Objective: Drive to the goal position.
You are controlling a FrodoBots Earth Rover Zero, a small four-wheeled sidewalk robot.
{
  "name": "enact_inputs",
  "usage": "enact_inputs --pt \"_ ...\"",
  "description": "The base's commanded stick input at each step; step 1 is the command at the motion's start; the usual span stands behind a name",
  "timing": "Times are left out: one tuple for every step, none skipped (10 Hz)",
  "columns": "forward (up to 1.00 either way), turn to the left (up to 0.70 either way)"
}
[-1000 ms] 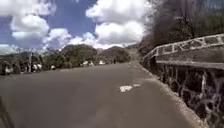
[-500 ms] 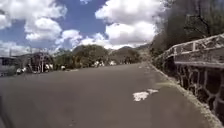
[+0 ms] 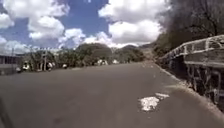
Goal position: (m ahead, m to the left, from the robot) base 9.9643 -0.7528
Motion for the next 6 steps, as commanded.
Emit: enact_inputs --pt "0.0 -0.45" --pt "0.0 -0.45" --pt "0.0 -0.45" --pt "0.0 -0.45" --pt "0.0 -0.45" --pt "0.0 -0.45"
